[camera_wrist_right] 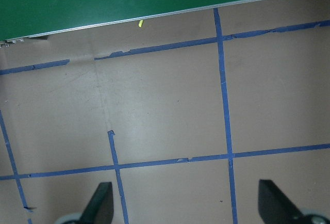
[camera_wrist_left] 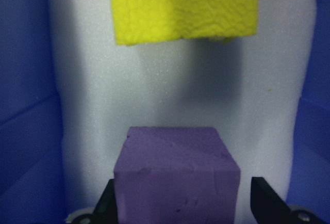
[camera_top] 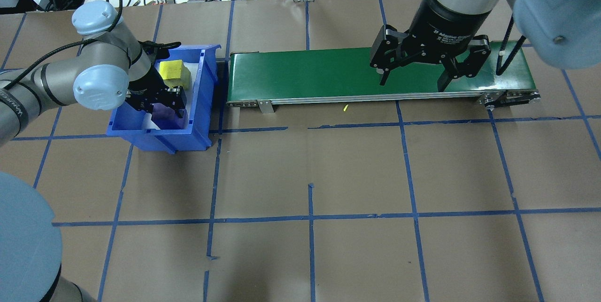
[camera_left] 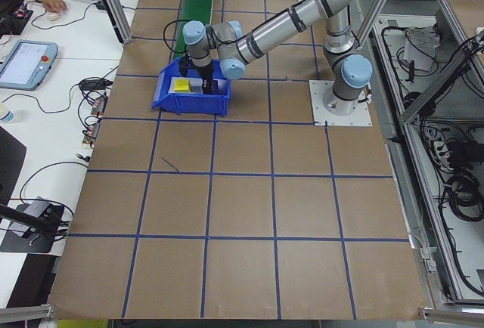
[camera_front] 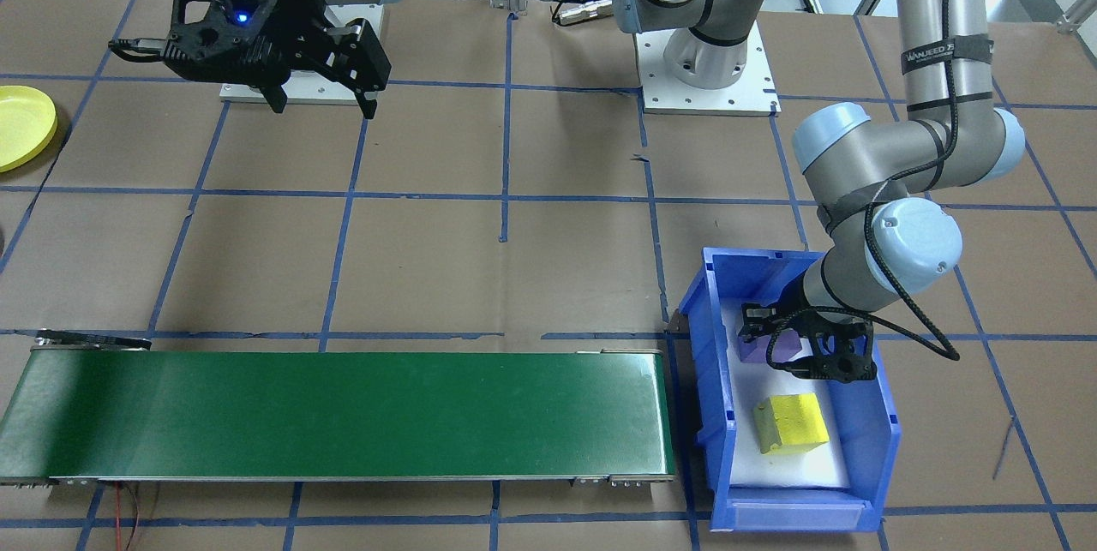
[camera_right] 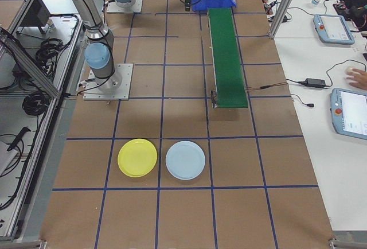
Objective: Move block left to right into plate
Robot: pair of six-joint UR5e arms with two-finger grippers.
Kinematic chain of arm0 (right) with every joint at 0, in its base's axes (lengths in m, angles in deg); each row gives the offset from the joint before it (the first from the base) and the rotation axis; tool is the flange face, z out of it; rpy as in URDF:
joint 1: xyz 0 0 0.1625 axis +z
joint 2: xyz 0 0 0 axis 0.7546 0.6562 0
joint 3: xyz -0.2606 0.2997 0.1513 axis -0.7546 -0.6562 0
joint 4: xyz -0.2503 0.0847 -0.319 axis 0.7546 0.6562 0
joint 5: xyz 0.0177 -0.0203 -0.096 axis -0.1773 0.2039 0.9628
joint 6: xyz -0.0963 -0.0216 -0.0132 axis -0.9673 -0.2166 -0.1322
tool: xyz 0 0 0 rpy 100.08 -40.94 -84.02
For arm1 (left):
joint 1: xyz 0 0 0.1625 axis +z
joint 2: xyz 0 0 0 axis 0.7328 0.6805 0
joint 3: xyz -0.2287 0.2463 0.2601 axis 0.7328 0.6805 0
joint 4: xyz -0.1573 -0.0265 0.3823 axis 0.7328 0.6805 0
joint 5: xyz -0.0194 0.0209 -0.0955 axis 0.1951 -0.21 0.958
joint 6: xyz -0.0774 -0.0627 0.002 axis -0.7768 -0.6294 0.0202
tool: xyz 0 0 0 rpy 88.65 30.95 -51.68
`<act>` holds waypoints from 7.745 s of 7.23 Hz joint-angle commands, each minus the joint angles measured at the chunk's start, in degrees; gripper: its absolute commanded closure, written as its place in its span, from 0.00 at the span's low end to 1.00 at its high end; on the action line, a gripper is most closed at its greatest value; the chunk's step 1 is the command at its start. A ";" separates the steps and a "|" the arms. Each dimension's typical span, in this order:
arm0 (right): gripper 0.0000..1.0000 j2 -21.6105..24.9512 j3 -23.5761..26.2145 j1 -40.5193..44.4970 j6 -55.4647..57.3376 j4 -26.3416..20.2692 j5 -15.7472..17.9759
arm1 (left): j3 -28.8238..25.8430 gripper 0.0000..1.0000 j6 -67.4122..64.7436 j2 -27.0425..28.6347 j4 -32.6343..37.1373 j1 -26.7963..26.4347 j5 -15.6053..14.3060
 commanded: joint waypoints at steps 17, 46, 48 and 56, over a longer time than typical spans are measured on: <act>0.00 0.14 0.09 0.07 0.02 -0.03 0.00 | -19.86 0.77 -16.25 7.28 1.76 -19.60 -0.66; 0.00 0.05 0.09 0.95 0.11 -0.03 0.00 | -13.26 0.71 -6.05 7.39 -4.77 -1.49 2.77; 0.00 0.06 0.09 0.95 0.11 -0.03 0.00 | -12.65 0.72 -7.01 4.23 -2.24 -1.58 2.33; 0.00 0.06 0.09 1.12 0.28 0.49 -0.09 | -13.71 0.98 -8.86 -3.97 6.83 -9.56 0.39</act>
